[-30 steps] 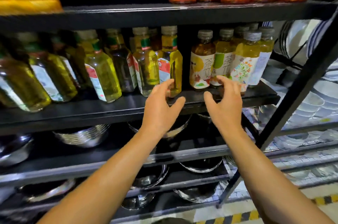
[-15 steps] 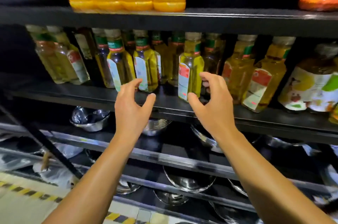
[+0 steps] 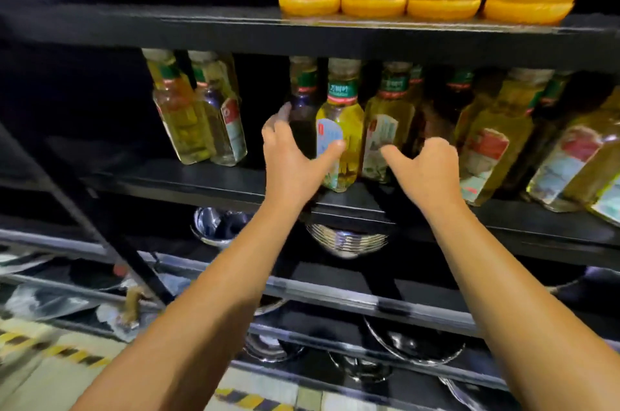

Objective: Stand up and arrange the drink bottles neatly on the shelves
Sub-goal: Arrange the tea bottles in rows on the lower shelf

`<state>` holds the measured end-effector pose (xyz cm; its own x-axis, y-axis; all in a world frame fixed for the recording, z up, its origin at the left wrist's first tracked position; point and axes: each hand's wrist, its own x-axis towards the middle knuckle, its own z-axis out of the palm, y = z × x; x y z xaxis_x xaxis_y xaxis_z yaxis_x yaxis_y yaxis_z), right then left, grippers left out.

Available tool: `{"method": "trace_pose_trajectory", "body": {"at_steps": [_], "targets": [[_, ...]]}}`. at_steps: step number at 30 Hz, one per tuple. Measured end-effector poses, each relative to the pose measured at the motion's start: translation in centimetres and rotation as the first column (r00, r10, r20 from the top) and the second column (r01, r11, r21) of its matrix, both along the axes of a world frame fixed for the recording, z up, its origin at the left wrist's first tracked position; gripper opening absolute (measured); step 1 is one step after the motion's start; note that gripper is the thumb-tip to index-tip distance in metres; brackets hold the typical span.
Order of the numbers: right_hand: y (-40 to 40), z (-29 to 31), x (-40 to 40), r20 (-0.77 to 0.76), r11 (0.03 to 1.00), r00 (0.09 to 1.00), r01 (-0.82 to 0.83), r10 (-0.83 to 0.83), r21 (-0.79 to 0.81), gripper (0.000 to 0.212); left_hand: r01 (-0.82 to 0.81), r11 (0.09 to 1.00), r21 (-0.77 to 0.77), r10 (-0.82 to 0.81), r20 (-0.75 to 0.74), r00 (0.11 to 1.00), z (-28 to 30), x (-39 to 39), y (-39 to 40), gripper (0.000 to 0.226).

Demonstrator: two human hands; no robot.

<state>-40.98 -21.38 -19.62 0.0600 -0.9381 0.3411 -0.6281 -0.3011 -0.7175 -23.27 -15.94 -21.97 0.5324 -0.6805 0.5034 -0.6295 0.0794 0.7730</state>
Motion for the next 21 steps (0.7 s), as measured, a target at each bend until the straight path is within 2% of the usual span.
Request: {"method": "trace_pose_trajectory", "body": {"at_steps": [3, 6, 8, 10, 13, 17, 21], "targets": [[-0.3, 0.7, 1.1, -0.114, 0.996, 0.993, 0.032, -0.022, 0.086, 0.058, 0.1, 0.995, -0.006, -0.099, -0.182, 0.978, 0.5, 2.5, -0.9, 0.09], [0.6, 0.3, 2.6, -0.048, 0.989, 0.99, 0.132, -0.135, -0.066, 0.048, 0.169, 0.985, 0.019, -0.155, -0.309, 0.938, 0.8, 4.3, -1.7, 0.083], [1.7, -0.1, 3.6, 0.032, 0.976, 0.993, 0.119, -0.115, -0.18, 0.039, 0.213, 0.976, 0.046, -0.182, -0.361, 0.915, 0.7, 4.8, -2.0, 0.087], [2.6, -0.7, 4.3, 0.015, 0.96, 0.998, 0.055, -0.053, -0.275, 0.037, 0.212, 0.974, 0.084, -0.172, -0.338, 0.925, 0.5, 4.9, -2.3, 0.087], [3.0, -1.4, 4.5, 0.005, 0.945, 1.0, 0.014, -0.013, -0.326, 0.037, 0.131, 0.986, 0.107, -0.103, -0.236, 0.966, 0.6, 4.5, -1.1, 0.071], [2.8, -2.0, 5.6, -0.021, 0.959, 0.997, -0.083, 0.08, -0.269, 0.041, -0.02, 0.995, 0.097, 0.033, -0.128, 0.991, -0.3, 5.0, 2.9, 0.064], [2.4, -2.1, 7.6, -0.109, 0.986, 0.993, -0.051, 0.034, -0.16, 0.046, -0.162, 0.985, 0.051, 0.166, -0.096, 0.981, -0.3, 7.4, 6.5, 0.059]]}}
